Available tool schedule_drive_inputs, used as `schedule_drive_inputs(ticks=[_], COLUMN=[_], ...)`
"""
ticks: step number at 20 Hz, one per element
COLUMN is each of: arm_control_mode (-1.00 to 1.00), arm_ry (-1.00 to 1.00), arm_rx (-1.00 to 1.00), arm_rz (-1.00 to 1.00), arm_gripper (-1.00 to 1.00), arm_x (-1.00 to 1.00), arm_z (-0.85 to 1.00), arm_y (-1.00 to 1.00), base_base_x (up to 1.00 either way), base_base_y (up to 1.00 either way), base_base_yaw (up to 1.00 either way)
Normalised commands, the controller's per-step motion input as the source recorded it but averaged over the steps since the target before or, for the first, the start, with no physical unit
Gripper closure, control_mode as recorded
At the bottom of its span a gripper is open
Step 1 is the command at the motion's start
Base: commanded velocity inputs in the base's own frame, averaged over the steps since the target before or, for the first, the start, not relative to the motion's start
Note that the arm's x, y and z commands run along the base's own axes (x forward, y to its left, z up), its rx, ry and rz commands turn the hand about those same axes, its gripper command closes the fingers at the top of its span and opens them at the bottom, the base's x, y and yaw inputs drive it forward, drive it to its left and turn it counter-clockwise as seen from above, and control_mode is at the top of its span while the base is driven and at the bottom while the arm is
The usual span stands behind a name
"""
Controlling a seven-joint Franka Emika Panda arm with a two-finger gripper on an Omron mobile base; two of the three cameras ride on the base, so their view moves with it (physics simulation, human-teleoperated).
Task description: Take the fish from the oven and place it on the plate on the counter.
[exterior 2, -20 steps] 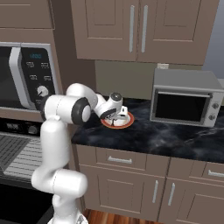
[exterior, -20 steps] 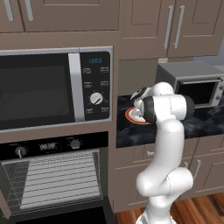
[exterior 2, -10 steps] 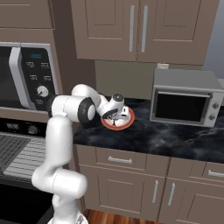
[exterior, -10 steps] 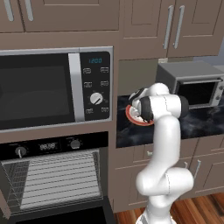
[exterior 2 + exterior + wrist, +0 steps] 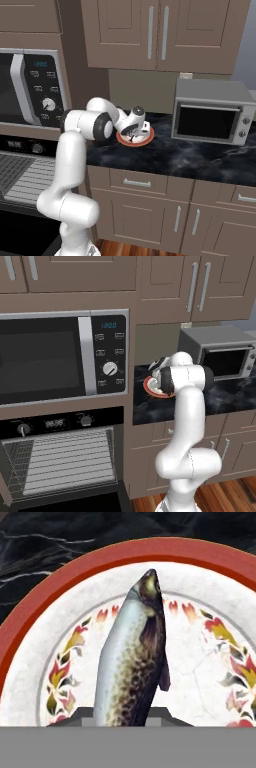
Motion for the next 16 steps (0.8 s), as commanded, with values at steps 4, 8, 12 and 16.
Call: schedule_drive_inputs(ticks=[4,8,12,16], arm_control_mode=[-1.0,-1.0,-1.0,-1.0], arm_ry=[0.0,0.0,0.0,-0.02], arm_rx=[0.0,0.0,0.0,0.0], arm_rz=[0.0,-0.02,-0.1,-0.09], arm_gripper=[-1.0,-1.0,-1.0,-1.0], arm_x=[0.05,-0.03,-0.19,-0.48], arm_z=[-0.05,0.0,0.13,0.22], arm_y=[0.0,0.0,0.0,0.0], base_base_x=[0.0,0.0,0.0,0.0], base_base_y=[0.0,0.0,0.0,0.0], base_base_yaw=[0.0,0.0,0.0,0.0])
